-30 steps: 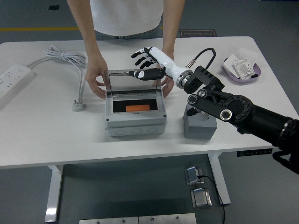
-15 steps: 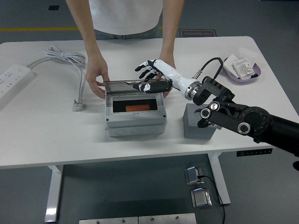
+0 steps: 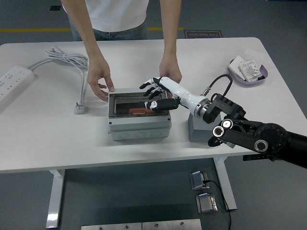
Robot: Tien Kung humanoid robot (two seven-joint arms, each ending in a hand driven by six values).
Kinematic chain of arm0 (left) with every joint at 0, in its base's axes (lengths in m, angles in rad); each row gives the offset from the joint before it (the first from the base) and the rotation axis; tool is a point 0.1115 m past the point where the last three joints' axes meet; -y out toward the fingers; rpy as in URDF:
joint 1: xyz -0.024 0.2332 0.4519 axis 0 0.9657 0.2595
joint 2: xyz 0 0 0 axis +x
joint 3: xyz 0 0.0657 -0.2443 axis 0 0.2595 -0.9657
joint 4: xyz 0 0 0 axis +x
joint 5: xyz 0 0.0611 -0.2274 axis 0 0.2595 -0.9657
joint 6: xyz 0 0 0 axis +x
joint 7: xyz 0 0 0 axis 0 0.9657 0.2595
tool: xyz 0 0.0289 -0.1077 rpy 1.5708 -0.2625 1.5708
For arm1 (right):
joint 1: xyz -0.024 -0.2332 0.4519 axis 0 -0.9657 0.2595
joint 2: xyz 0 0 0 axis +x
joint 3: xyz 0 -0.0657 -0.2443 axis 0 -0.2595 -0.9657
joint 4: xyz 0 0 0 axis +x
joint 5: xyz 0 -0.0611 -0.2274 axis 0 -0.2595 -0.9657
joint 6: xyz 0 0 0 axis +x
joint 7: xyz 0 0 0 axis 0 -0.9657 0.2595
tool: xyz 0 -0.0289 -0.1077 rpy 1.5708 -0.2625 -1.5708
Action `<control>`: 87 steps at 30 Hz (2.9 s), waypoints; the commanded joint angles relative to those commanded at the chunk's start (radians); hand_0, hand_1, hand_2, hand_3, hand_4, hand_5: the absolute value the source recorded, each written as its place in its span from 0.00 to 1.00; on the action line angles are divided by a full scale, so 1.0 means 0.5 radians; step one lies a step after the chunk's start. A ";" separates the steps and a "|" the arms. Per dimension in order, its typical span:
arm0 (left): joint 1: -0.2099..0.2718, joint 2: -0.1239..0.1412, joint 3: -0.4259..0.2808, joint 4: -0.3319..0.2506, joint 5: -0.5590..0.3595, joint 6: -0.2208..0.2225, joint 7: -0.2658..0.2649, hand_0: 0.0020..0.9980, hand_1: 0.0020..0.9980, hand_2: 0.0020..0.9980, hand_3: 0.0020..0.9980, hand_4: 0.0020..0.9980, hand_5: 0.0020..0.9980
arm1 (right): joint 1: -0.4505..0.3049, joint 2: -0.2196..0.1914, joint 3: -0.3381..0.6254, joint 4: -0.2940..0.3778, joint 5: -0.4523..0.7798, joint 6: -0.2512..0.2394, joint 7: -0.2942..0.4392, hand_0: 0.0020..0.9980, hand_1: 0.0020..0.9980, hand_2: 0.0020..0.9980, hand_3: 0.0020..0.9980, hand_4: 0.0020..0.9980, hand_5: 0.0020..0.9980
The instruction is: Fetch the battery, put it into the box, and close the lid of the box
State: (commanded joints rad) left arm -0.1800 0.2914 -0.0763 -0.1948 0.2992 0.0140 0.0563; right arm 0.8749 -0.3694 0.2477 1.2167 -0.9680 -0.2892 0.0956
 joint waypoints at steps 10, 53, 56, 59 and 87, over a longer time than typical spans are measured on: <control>0.010 -0.002 0.006 0.005 -0.026 0.000 -0.004 0.73 0.75 0.68 0.61 0.59 0.41 | -0.177 -0.240 0.357 0.127 -0.246 0.103 -0.140 0.69 0.58 0.62 0.71 0.86 0.41; 0.125 -0.032 0.132 0.022 -0.261 0.013 -0.055 0.73 0.75 0.68 0.61 0.60 0.41 | -1.680 -0.029 2.206 0.290 0.958 0.452 0.742 0.83 0.75 0.78 0.77 0.97 0.68; 0.122 -0.024 0.145 0.021 -0.274 0.013 -0.061 0.73 0.75 0.68 0.61 0.60 0.41 | -1.682 -0.032 2.203 0.290 0.950 0.448 0.743 0.83 0.75 0.78 0.77 0.97 0.68; 0.119 -0.011 0.150 0.019 -0.280 0.013 -0.069 0.73 0.75 0.67 0.61 0.60 0.41 | -1.682 -0.039 2.193 0.288 0.939 0.440 0.742 0.83 0.75 0.78 0.75 0.98 0.71; 0.204 0.074 0.062 0.014 -0.262 -0.009 -0.058 0.72 0.75 0.66 0.60 0.58 0.39 | -1.645 -0.007 2.078 0.341 0.557 0.247 0.636 0.83 0.75 0.77 0.75 0.98 0.69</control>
State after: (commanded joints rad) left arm -0.0779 0.3283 -0.0451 -0.1878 0.1683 0.0093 0.0272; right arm 0.0524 -0.3728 1.2868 1.3873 -0.6892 -0.1656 0.4137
